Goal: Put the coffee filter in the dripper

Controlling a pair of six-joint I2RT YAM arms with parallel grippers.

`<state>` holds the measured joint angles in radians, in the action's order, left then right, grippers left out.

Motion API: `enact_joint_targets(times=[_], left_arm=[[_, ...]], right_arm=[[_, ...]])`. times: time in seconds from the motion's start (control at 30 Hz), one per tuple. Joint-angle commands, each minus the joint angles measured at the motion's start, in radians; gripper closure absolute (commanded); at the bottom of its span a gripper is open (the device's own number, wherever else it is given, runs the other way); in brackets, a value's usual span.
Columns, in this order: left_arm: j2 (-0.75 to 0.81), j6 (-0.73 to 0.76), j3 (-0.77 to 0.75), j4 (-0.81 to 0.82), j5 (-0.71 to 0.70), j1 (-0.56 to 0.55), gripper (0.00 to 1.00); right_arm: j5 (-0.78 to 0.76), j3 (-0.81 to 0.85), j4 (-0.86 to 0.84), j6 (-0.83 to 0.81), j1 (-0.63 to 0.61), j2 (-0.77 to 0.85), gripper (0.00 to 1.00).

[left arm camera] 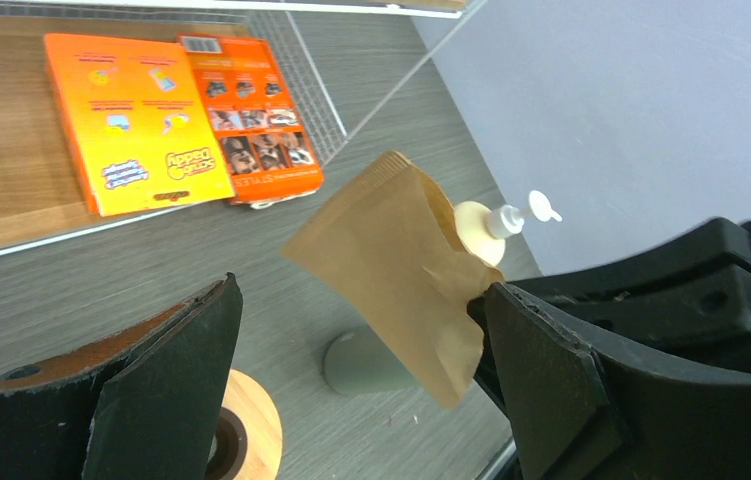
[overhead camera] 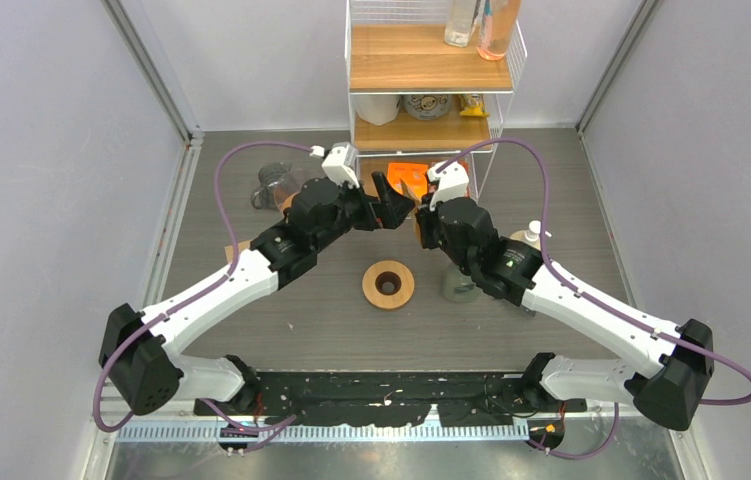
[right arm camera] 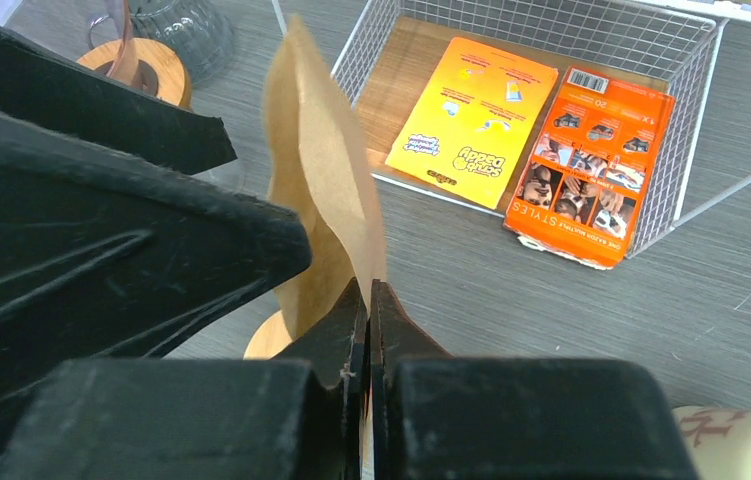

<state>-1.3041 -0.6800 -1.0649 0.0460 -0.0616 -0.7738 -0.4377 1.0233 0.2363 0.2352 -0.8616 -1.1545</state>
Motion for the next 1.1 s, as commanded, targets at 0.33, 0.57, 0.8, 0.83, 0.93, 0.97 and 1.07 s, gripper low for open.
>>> enact_joint_targets(times=[0.33, 0.57, 0.8, 0.83, 0.93, 0.97, 1.07], left_arm=[[-0.043, 0.042, -0.079, -0.110, -0.324, -0.065, 0.00], [-0.046, 0.057, -0.081, -0.108, -0.340, -0.067, 0.06], [-0.102, 0.018, -0.130, -0.089, -0.213, -0.067, 0.24], [-0.109, 0.017, -0.136, -0.092, -0.215, -0.067, 0.28], [-0.119, 0.015, -0.143, -0.094, -0.210, -0.067, 0.37], [-0.121, 0.015, -0.144, -0.093, -0.211, -0.067, 0.39], [-0.122, 0.018, -0.142, -0.085, -0.215, -0.067, 0.44]], right_arm=[[-0.062, 0.031, -0.089, -0.026, -0.009, 0.007, 0.95], [-0.032, 0.029, -0.095, -0.031, -0.010, 0.000, 0.95], [-0.022, 0.018, -0.153, 0.013, -0.011, -0.003, 0.95], [-0.029, 0.014, -0.162, 0.016, -0.011, -0.002, 0.95], [-0.024, 0.011, -0.171, 0.012, -0.012, 0.001, 0.95], [-0.016, 0.011, -0.168, 0.010, -0.011, 0.000, 0.95], [0.002, 0.011, -0.152, 0.003, -0.011, -0.003, 0.95]])
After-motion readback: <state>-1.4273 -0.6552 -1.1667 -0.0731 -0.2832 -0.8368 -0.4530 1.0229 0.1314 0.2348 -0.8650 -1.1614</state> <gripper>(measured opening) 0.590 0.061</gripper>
